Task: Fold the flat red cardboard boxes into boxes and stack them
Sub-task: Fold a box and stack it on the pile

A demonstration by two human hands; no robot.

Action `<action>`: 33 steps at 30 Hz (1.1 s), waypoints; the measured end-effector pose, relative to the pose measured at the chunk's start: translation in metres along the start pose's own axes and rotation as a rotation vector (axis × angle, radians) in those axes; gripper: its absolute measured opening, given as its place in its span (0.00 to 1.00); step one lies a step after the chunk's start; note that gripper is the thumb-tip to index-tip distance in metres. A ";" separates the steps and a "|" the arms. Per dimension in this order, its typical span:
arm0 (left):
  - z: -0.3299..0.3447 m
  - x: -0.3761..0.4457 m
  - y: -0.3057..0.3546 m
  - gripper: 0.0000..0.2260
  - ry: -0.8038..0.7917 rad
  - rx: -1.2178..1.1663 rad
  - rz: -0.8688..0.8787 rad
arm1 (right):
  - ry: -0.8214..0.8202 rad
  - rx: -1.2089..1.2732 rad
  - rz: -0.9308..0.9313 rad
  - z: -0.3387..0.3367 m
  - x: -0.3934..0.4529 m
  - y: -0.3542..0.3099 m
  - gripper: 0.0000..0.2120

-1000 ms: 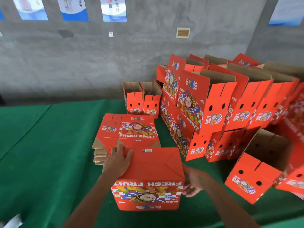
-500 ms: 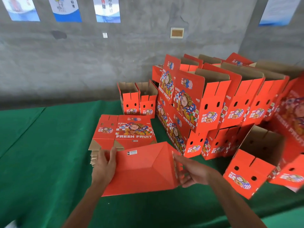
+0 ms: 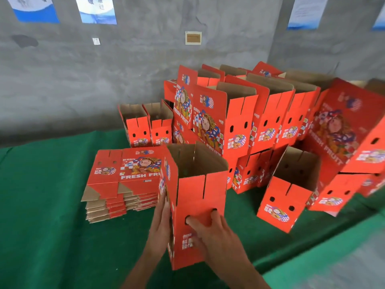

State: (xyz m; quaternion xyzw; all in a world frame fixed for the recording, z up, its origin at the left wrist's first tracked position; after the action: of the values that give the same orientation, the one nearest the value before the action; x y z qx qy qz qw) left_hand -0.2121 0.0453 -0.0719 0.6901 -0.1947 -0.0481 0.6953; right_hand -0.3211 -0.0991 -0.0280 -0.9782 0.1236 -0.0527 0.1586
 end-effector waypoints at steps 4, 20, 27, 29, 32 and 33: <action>0.026 0.009 0.040 0.27 -0.041 -0.030 0.160 | 0.278 -0.073 -0.041 -0.035 -0.011 0.005 0.26; 0.195 0.115 0.226 0.27 -0.250 -0.237 0.599 | 0.953 -0.282 0.230 -0.229 -0.028 0.056 0.26; 0.298 0.156 0.194 0.19 -0.412 -0.275 0.464 | 0.892 -0.428 0.431 -0.222 0.008 0.142 0.27; 0.321 0.164 0.168 0.23 -0.432 -0.282 0.371 | 0.848 -0.435 0.448 -0.211 0.017 0.166 0.28; 0.347 0.172 0.138 0.21 -0.437 -0.275 0.331 | 0.791 -0.405 0.472 -0.193 0.029 0.196 0.29; 0.354 0.175 0.132 0.20 -0.432 -0.268 0.315 | 0.771 -0.395 0.488 -0.188 0.033 0.204 0.29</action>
State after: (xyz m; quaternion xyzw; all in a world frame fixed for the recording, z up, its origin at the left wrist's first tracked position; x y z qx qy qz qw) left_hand -0.1976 -0.3407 0.0832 0.5272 -0.4349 -0.1106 0.7216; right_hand -0.3619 -0.3514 0.0854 -0.8415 0.4062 -0.3473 -0.0795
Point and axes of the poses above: each hand's wrist, its own x-axis towards the middle knuckle, its own z-axis out of the palm, y = z × x, the point moved 2 cm from there along x, towards the middle knuckle, and after that the axes turned 12 degrees about z, right-handed, at the moved point
